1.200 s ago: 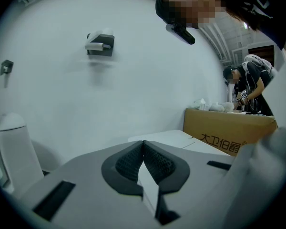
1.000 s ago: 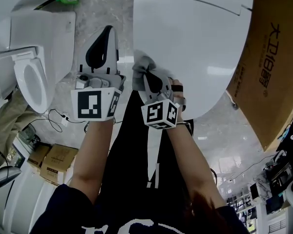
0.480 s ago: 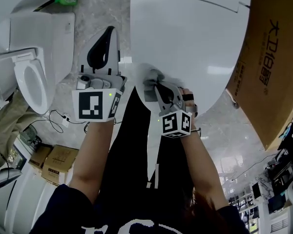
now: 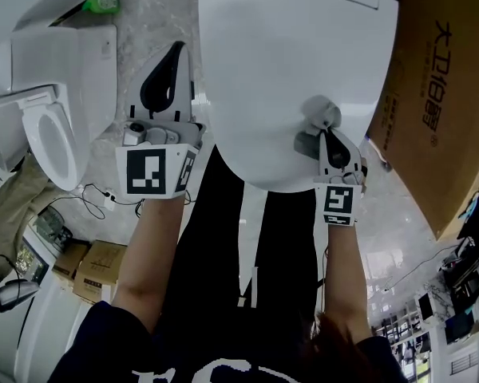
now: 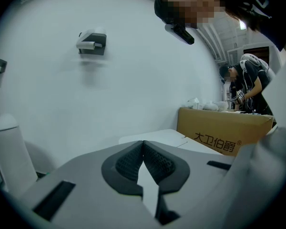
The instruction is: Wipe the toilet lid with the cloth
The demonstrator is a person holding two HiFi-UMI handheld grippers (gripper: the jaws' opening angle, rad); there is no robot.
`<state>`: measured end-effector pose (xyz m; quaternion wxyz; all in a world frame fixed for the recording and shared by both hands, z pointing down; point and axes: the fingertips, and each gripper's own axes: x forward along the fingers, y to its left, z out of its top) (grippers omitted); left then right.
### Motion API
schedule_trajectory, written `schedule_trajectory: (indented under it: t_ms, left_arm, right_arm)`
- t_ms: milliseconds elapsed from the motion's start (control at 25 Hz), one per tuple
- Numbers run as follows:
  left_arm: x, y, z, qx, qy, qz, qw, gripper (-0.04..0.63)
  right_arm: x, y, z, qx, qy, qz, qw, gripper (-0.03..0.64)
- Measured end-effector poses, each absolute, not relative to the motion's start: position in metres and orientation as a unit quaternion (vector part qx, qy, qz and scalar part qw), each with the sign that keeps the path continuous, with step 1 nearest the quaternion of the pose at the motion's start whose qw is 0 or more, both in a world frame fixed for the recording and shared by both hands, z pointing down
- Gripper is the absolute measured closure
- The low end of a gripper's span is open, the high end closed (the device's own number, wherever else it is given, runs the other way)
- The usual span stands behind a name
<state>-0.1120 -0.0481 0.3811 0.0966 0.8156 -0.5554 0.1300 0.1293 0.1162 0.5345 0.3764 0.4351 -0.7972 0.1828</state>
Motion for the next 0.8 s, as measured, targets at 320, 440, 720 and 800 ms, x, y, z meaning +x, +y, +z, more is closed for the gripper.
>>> schedule_trajectory:
  t_ms: [320, 440, 720, 800]
  left_arm:
    - [-0.1, -0.047, 0.381, 0.822, -0.547, 0.129, 0.098, 0.575]
    - [-0.098, -0.048, 0.381, 0.822, -0.546, 0.127, 0.098, 0.575]
    - [-0.101, -0.047, 0.382, 0.82, -0.55, 0.126, 0.099, 0.575]
    - [-0.104, -0.047, 0.382, 0.818, -0.553, 0.125, 0.099, 0.575]
  right_arm:
    - [0.214, 0.125, 0.537, 0.567, -0.709, 0.239, 0.345, 0.583]
    - [0.21, 0.133, 0.538, 0.568, -0.703, 0.249, 0.347, 0.583]
    - [0.148, 0.152, 0.537, 0.502, -0.748, 0.238, 0.363, 0.583]
    - [0.111, 0.156, 0.536, 0.459, -0.778, 0.224, 0.367, 0.583]
